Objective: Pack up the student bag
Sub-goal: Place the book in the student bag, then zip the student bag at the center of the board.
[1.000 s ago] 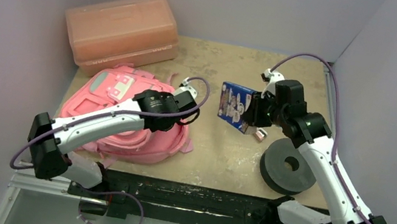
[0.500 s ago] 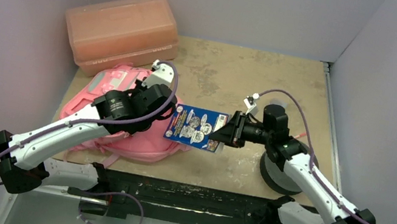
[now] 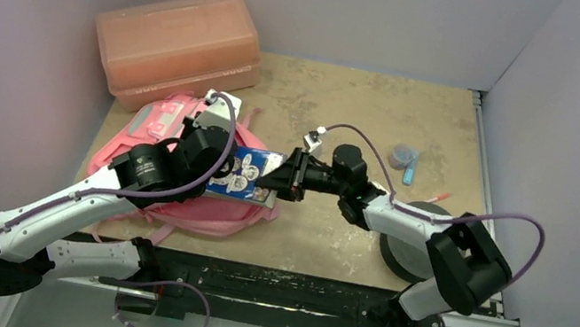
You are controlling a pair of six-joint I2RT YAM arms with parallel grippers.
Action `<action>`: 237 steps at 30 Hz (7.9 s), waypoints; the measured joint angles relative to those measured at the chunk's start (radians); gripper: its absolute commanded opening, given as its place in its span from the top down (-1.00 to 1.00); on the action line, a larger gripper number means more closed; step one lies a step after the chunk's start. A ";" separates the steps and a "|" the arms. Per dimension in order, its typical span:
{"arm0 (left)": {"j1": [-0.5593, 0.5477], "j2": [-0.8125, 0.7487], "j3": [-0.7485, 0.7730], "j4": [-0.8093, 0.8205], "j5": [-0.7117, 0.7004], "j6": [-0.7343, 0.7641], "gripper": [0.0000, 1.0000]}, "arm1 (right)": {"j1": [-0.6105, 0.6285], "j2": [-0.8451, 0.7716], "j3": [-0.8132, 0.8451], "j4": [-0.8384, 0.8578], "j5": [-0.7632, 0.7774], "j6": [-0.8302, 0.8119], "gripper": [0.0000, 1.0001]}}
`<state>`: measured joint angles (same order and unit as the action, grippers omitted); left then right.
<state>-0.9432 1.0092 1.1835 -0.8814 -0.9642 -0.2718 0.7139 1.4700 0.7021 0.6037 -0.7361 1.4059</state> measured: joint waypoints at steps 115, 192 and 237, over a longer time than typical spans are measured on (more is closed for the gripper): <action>0.000 -0.113 -0.135 0.146 0.127 0.034 1.00 | 0.040 0.240 0.435 -0.488 0.579 -0.855 -0.39; 0.000 -0.132 -0.150 0.141 0.158 0.003 0.52 | -0.008 0.963 1.297 -0.639 0.164 -1.384 1.00; -0.096 0.681 0.107 -0.206 0.196 -0.203 0.27 | -0.040 0.903 1.209 -0.655 0.090 -1.118 0.59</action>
<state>-1.0389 1.6905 1.2903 -1.0874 -0.7681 -0.4744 0.6739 2.3726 1.9106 -0.0509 -0.6464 0.2878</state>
